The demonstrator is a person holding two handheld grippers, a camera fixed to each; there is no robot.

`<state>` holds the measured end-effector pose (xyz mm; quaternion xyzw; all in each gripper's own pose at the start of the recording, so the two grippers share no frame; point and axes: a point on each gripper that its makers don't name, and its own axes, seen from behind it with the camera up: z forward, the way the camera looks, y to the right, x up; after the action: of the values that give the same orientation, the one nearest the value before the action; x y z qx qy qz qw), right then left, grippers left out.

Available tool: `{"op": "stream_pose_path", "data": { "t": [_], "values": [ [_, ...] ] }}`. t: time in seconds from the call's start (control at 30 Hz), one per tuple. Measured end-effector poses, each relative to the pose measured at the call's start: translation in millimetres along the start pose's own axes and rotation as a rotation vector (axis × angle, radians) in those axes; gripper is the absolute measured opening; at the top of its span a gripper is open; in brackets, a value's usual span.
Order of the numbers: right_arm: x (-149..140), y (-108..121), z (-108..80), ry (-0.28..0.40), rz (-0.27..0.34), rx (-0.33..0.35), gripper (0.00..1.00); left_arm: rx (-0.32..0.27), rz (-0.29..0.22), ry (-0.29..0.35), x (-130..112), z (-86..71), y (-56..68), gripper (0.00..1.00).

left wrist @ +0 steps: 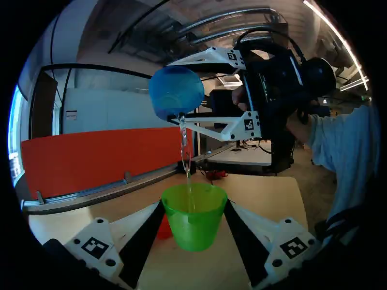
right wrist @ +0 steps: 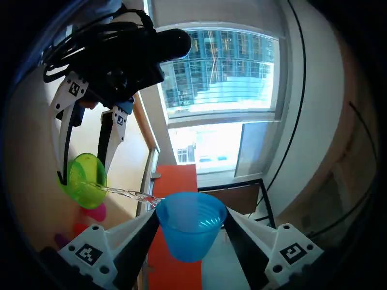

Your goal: Pour water

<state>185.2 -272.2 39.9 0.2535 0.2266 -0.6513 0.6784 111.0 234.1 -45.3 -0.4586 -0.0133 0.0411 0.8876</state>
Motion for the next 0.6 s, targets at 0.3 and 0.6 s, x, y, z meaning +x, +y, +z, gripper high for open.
{"op": "stream_pose_path", "data": {
  "t": [0.3, 0.6],
  "values": [
    [1.3, 3.9, -0.9, -0.003, -0.045, 0.0, 0.92, 0.001, -0.001, 0.001, 0.8, 0.4, 0.3, 0.87],
    [1.8, 6.2, -2.3, -0.008, -0.1, -0.004, 0.92, -0.003, -0.001, 0.002, 1.4, 1.7, 0.0, 0.87]
  ]
}}
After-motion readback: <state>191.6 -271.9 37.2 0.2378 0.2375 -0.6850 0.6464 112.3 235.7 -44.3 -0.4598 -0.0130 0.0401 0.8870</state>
